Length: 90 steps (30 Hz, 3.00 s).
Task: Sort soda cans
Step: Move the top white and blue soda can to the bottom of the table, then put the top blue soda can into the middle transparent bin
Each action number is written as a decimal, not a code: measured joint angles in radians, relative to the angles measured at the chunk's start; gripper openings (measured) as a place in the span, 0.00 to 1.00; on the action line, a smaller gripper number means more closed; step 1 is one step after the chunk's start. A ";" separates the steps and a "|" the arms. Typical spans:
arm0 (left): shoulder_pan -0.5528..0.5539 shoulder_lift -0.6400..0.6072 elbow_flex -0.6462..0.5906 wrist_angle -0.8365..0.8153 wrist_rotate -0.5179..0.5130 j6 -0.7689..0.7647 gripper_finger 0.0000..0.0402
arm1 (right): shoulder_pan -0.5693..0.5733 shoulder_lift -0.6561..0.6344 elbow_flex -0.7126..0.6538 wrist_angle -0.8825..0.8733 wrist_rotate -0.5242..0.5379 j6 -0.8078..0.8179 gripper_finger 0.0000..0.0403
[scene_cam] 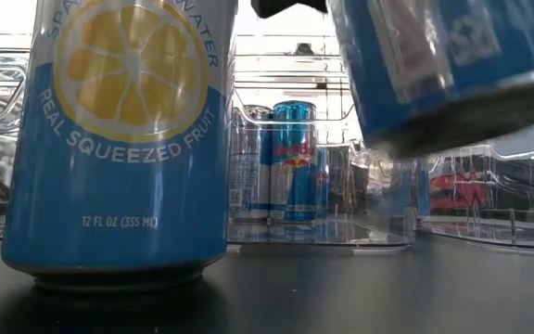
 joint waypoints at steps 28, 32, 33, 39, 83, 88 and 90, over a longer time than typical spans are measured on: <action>0.011 0.065 -0.001 -0.002 0.012 -0.027 0.84 | 0.089 0.000 0.000 -0.004 0.000 0.055 0.43; 0.011 0.065 -0.001 -0.002 0.012 -0.027 0.84 | 0.089 0.000 0.000 -0.004 0.000 0.055 0.43; 0.011 0.065 -0.001 -0.002 0.013 -0.027 0.84 | 0.089 0.000 0.000 -0.004 0.000 0.055 0.43; 0.011 0.065 -0.001 -0.002 0.012 -0.027 0.84 | 0.089 0.000 0.000 -0.004 0.000 0.055 0.43; 0.030 0.062 0.206 -0.166 0.101 -0.045 0.99 | 0.089 0.000 0.000 -0.003 0.000 0.081 0.43; 0.039 0.062 0.331 -0.243 0.105 0.070 0.99 | 0.089 0.000 0.000 -0.002 0.000 0.081 0.43; 0.050 0.062 0.390 -0.296 0.105 0.188 0.99 | 0.089 0.000 0.000 -0.002 0.000 0.081 0.43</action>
